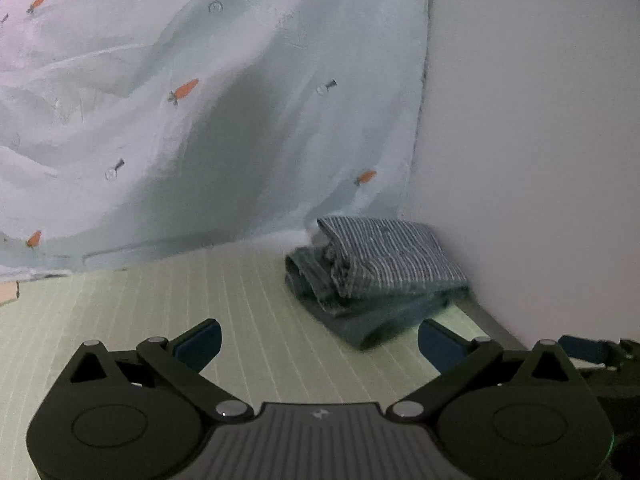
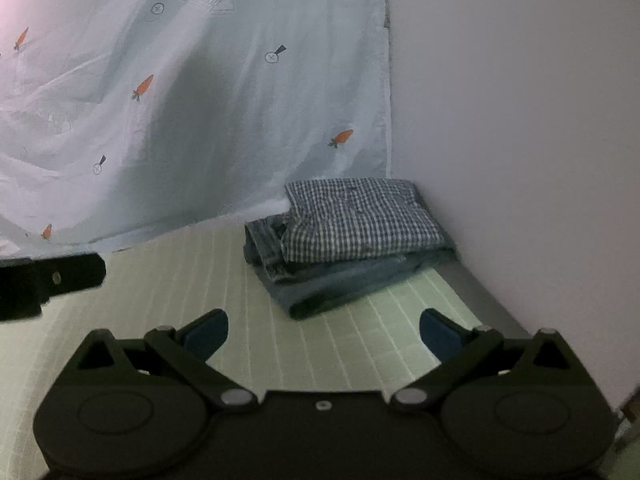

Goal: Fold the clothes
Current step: 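Open both grippers and withdraw from the stacked clothes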

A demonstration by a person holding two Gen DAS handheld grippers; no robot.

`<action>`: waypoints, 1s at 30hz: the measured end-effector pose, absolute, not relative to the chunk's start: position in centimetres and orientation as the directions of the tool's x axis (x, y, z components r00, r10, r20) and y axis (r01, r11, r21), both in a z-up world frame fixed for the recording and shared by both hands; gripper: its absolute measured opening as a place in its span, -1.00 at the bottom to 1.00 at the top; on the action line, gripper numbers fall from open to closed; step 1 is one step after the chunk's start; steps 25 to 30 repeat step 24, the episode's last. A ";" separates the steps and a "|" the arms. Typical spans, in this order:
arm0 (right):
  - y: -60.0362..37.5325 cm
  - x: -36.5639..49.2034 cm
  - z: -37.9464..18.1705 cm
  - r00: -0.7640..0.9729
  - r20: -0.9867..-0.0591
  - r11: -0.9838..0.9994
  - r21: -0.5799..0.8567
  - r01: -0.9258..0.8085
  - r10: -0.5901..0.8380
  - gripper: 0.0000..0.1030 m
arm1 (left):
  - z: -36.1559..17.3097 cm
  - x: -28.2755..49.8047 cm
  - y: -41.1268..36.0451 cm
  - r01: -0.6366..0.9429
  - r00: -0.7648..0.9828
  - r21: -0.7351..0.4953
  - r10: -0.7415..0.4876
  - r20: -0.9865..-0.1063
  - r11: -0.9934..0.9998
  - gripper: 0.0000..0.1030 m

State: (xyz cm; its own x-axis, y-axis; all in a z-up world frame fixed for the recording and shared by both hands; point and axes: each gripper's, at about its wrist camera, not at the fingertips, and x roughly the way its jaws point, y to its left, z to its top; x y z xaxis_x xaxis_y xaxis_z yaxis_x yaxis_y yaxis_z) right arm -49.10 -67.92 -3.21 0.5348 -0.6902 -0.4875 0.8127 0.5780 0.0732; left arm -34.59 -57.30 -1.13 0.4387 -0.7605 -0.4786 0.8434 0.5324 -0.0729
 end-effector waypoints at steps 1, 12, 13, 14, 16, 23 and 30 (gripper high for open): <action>-67.1 -49.3 -3.2 0.527 -0.491 0.571 0.070 0.818 -0.694 1.00 | -1.2 -34.8 -56.7 0.848 0.430 -0.074 -0.762 -0.484 0.525 1.00; -61.5 -51.0 -3.1 0.467 -0.503 0.522 0.038 0.852 -0.727 1.00 | -1.4 -36.5 -53.0 0.889 0.374 -0.054 -0.787 -0.491 0.455 1.00; -61.3 -51.1 -3.1 0.463 -0.503 0.517 0.037 0.855 -0.730 1.00 | -1.4 -36.7 -52.8 0.891 0.370 -0.052 -0.789 -0.490 0.450 1.00; -61.1 -51.3 -3.1 0.458 -0.503 0.512 0.037 0.858 -0.733 1.00 | -1.4 -36.8 -52.7 0.894 0.367 -0.050 -0.791 -0.490 0.445 1.00; -60.7 -51.5 -3.1 0.455 -0.500 0.506 0.037 0.862 -0.737 1.00 | -1.3 -37.0 -52.5 0.898 0.361 -0.048 -0.794 -0.488 0.437 1.00; -60.0 -52.3 -3.0 0.442 -0.492 0.490 0.036 0.871 -0.750 1.00 | -0.9 -37.6 -52.3 0.904 0.351 -0.051 -0.806 -0.477 0.424 1.00; -59.9 -52.4 -3.0 0.441 -0.491 0.489 0.036 0.872 -0.751 1.00 | -0.9 -37.7 -52.4 0.905 0.350 -0.049 -0.806 -0.477 0.422 1.00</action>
